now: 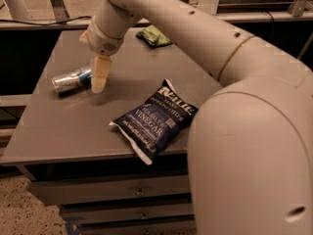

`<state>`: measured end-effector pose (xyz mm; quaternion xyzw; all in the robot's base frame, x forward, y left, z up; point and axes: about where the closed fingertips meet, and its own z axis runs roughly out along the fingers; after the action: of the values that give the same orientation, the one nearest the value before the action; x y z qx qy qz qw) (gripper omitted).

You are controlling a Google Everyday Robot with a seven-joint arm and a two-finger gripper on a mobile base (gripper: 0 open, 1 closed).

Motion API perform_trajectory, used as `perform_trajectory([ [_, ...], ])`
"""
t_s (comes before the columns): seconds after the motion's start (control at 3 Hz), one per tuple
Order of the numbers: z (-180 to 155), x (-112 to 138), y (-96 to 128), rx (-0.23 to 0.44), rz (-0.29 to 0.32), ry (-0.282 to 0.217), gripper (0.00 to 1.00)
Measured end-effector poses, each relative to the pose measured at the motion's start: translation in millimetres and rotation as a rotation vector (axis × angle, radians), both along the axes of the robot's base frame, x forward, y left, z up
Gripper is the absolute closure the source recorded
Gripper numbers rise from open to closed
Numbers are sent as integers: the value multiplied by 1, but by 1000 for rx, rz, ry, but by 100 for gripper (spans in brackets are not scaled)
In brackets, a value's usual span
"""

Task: Knock redbull can over

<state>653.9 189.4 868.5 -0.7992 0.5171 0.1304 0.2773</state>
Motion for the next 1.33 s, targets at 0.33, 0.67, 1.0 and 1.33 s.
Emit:
perform_trajectory([
  [0.33,25,14,-38,231,-131,10,0],
  [0.67,49,37,-88,424,-269,-11,0],
  [1.0,68,66,-134,566,-393,-45,0],
  [1.33,74,89,-164,646,-473,-55,0],
])
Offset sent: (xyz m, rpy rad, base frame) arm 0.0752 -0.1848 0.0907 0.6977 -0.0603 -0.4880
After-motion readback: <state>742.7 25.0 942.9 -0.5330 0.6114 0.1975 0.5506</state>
